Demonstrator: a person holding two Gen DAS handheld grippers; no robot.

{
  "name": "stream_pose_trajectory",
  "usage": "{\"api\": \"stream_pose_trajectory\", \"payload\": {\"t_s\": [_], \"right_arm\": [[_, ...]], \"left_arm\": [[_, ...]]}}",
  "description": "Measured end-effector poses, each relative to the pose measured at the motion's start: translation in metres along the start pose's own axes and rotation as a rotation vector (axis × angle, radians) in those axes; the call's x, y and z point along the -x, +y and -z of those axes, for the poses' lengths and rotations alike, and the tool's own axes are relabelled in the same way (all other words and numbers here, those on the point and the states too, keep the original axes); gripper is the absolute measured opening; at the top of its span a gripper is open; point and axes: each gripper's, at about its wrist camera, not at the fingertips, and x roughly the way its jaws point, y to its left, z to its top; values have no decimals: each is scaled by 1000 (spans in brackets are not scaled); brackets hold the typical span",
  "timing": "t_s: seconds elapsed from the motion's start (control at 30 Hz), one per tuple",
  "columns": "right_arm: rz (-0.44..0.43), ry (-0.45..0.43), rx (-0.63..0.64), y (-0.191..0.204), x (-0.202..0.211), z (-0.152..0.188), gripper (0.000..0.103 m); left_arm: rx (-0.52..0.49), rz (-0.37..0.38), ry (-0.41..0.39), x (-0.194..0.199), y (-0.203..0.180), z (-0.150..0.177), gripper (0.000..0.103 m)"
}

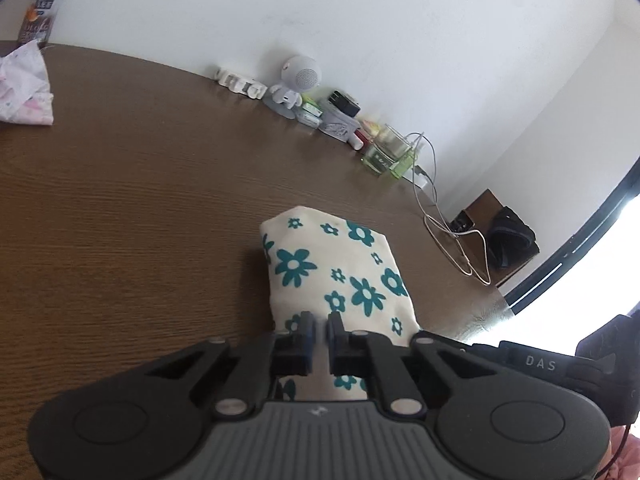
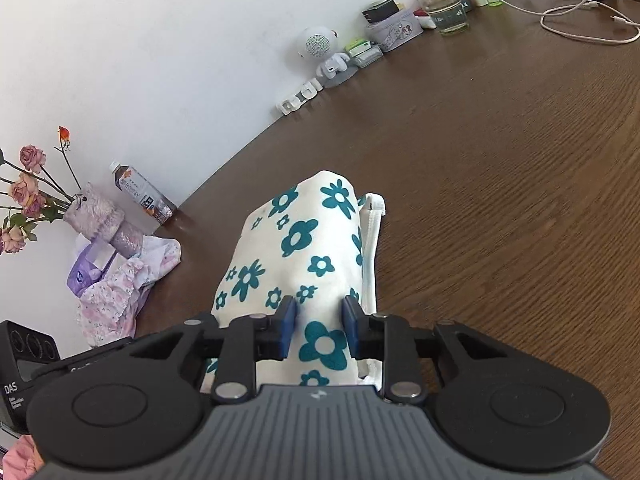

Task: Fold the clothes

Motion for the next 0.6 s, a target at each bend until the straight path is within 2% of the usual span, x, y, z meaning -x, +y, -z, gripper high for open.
{"api": "stream_pose_trajectory", "payload": {"t_s": [0.03, 0.07, 0.1, 0.13, 0.17, 0.2, 0.23, 0.27, 0.37, 0.43, 0.5, 0.53, 0.57, 0.6], "right_arm": [[-3, -4, 3, 1, 1, -1, 31], [-6, -9, 6, 1, 2, -2, 44], [2, -21, 5, 2, 3, -5, 58], [5, -32, 8, 2, 3, -7, 59], [7, -32, 25, 4, 1, -9, 57], [8, -31, 40, 6, -1, -11, 47], [10, -18, 43, 6, -5, -12, 34], [12, -5, 45, 7, -9, -13, 19], [6, 4, 43, 7, -13, -13, 18], [-3, -3, 52, 8, -11, -16, 23], [25, -13, 50, 9, -13, -20, 46], [28, -19, 47, 9, -14, -21, 46], [25, -17, 43, 9, -16, -23, 45], [21, -12, 32, 9, -19, -24, 33]], "left_arm": [[13, -2, -9, 1, 0, -2, 11], [27, -11, -21, 2, 0, -4, 30], [36, -19, -31, 2, -1, -7, 45], [34, -19, -36, 1, -1, -9, 64], [31, -18, -41, -1, -2, -12, 61], [21, -17, -21, -6, -3, -13, 56], [11, -15, -1, -11, -3, -14, 31], [18, -18, 15, -16, -2, -13, 20], [29, -19, -6, -15, 1, -13, 19], [54, -27, -20, -13, 4, -15, 21], [66, -46, -28, -14, 4, -19, 44], [67, -56, -27, -16, 5, -21, 53], [58, -62, -25, -19, 5, -22, 46], [51, -49, -22, -22, 5, -22, 34]]}}
